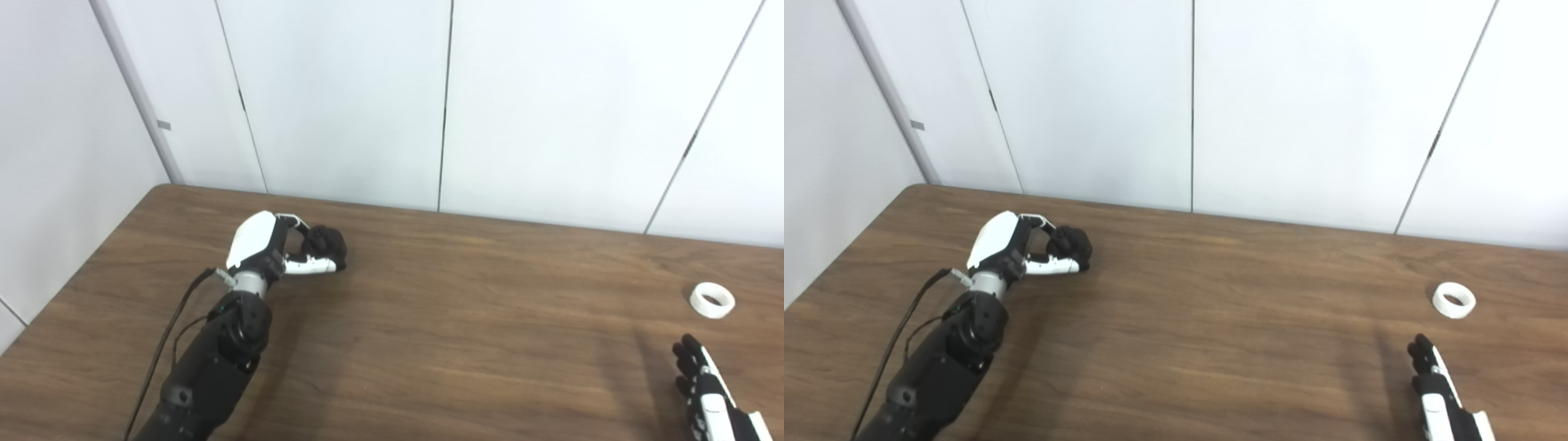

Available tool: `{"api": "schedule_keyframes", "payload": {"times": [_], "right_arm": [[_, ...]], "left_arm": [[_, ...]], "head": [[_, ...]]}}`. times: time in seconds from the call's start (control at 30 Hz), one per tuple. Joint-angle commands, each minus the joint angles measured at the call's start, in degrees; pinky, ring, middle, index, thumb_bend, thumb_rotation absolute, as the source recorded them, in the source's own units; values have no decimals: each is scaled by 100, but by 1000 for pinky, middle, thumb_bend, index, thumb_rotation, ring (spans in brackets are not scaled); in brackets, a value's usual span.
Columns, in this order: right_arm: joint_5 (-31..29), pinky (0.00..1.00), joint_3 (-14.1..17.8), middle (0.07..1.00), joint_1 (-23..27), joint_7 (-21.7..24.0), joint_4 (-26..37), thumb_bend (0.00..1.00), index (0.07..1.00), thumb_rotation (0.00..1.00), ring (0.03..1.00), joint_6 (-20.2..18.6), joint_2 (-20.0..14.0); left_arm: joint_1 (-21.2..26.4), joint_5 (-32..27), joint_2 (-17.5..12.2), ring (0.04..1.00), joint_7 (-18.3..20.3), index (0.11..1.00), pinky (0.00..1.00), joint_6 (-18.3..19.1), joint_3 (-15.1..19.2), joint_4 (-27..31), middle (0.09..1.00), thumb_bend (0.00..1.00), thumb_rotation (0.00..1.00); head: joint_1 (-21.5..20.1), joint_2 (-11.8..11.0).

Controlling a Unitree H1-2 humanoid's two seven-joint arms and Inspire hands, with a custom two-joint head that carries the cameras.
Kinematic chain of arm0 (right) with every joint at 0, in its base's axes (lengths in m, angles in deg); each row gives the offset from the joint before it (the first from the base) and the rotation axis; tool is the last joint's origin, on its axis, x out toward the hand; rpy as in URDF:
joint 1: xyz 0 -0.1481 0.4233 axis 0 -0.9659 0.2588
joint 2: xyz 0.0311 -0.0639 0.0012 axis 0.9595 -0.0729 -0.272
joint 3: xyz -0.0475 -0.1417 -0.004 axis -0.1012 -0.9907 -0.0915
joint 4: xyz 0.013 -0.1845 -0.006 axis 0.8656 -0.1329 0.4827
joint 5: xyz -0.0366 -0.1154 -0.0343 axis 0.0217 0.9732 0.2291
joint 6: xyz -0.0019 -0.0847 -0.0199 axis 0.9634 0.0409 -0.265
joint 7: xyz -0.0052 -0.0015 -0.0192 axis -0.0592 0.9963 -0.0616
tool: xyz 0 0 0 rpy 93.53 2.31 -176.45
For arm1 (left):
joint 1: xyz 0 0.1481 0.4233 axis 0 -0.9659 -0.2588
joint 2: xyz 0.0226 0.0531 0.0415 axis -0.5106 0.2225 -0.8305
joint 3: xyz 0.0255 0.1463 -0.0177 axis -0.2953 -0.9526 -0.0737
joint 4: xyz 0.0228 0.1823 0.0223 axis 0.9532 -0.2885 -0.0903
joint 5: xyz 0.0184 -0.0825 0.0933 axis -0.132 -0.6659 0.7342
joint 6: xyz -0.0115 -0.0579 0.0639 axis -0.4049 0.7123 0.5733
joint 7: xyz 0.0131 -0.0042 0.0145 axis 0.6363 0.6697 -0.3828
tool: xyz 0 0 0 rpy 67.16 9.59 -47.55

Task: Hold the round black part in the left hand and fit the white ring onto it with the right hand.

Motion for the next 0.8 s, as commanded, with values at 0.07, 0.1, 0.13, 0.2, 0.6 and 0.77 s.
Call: {"api": "schedule_keyframes", "payload": {"times": [0.07, 0.1, 0.13, 0.2, 0.6, 0.77], "right_arm": [[48, 1000, -26, 957, 64, -82, 199, 330, 959, 1000, 995, 142, 45], [42, 1000, -36, 961, 65, -82, 197, 326, 963, 1000, 998, 145, 52], [28, 1000, -38, 962, 67, -85, 186, 329, 966, 1000, 998, 155, 58], [0, 1000, -42, 960, 68, -103, 160, 350, 964, 1000, 996, 171, 87], [153, 1000, -195, 942, 52, -230, 26, 423, 928, 1000, 980, 356, 142], [286, 1000, -252, 941, 27, -286, 25, 454, 920, 1000, 975, 355, 137]], "left_arm": [[-99, 191, 84, 879, -7, 485, 875, 84, 15, 724, 788, 523, 49], [-182, 182, 126, 880, -1, 485, 878, 51, 9, 870, 791, 523, 51], [-253, 182, 167, 880, 0, 485, 879, 25, 3, 993, 794, 523, 50], [-422, 293, 258, 876, -13, 485, 866, 25, -64, 1272, 795, 523, 51], [-1102, 1284, 483, 891, 376, 486, 964, -203, -772, 2418, 811, 522, 54], [-1306, 1636, 581, 883, 483, 485, 954, -345, -1038, 2598, 803, 523, 55]], "head": [[-53, 32], [-101, 50], [-101, 50], [-173, 83], [-532, 246], [-681, 337]]}}
